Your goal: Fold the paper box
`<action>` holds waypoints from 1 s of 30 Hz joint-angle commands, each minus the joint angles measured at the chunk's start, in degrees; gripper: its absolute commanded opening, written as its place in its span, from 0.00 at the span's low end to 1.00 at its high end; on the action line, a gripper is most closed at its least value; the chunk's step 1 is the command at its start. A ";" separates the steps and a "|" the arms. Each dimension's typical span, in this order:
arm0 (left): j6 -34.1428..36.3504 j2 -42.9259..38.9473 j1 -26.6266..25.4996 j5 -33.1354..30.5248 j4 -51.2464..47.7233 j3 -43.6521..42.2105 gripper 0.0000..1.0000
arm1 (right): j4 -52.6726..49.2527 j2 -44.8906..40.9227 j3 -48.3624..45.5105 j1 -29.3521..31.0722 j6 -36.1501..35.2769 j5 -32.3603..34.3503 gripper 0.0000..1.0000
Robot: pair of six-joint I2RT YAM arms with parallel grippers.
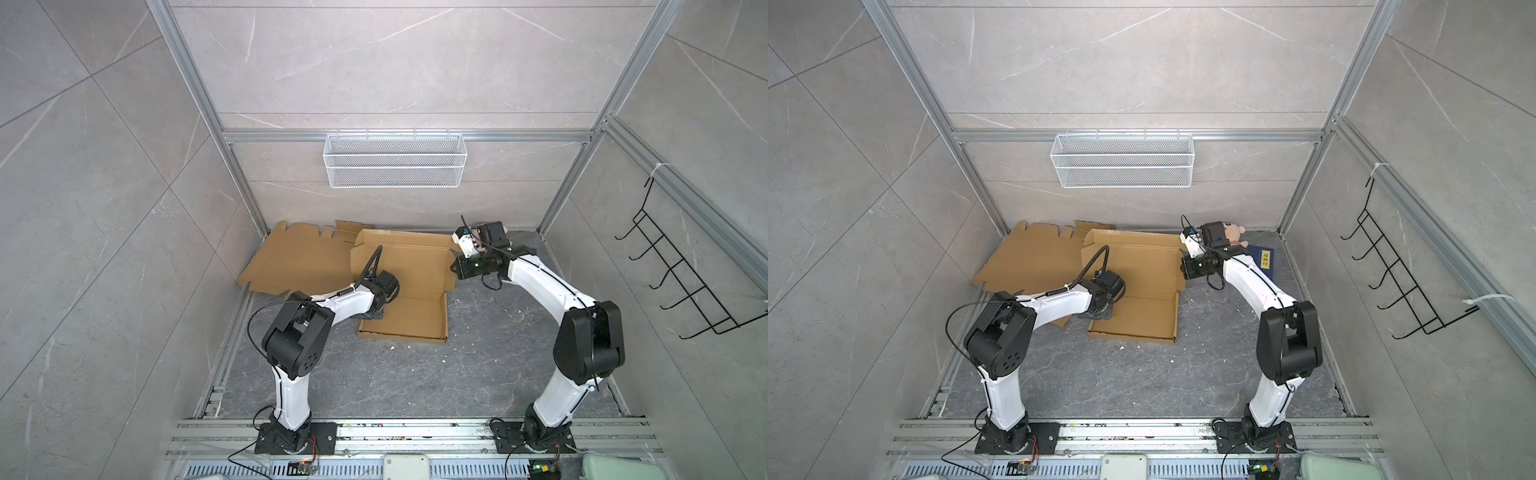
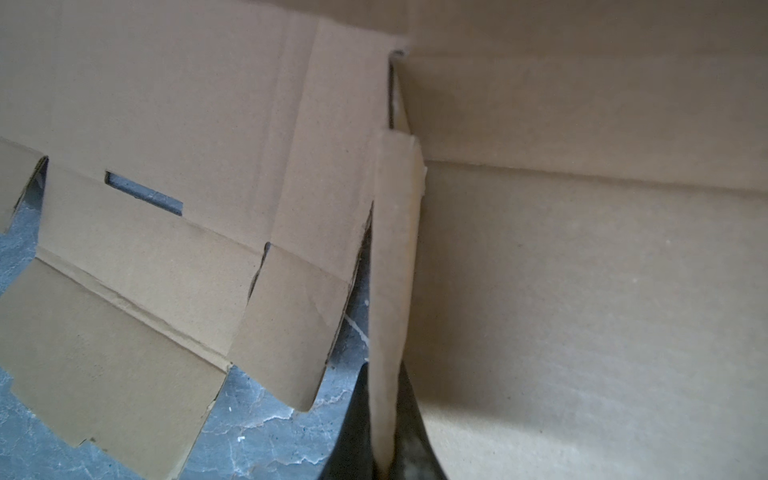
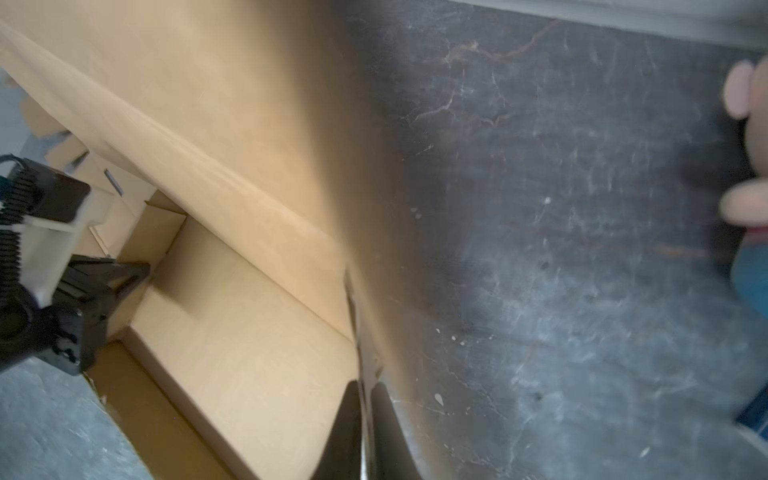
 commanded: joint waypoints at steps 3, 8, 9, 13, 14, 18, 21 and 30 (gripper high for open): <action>-4.13 4.95 1.19 4.26 -0.53 -2.93 0.00 | 9.76 -7.32 -9.17 5.65 7.57 11.23 0.02; -3.89 3.25 1.19 4.62 -1.16 -2.76 0.04 | 13.83 -10.92 -15.45 8.84 12.37 19.35 0.00; -3.55 2.94 1.23 4.37 -1.84 -2.55 0.08 | 14.02 -11.14 -16.23 9.07 12.30 21.40 0.00; -1.94 0.79 1.59 3.15 -4.13 -2.12 0.26 | 14.44 -11.42 -17.41 9.08 11.12 24.65 0.00; -1.56 0.14 1.65 2.56 -4.51 -2.21 0.30 | 14.53 -11.34 -17.46 9.03 10.66 24.66 0.00; -0.49 -1.89 1.71 1.46 -5.93 -1.73 0.39 | 14.30 -10.55 -17.01 9.03 9.48 24.36 0.00; -0.14 -3.19 1.64 2.18 -6.50 -1.01 0.42 | 14.33 -10.14 -16.87 9.08 8.72 24.53 0.00; 2.29 -9.49 1.66 3.99 -8.91 3.44 0.52 | 13.97 -9.22 -16.36 9.08 7.70 25.36 0.00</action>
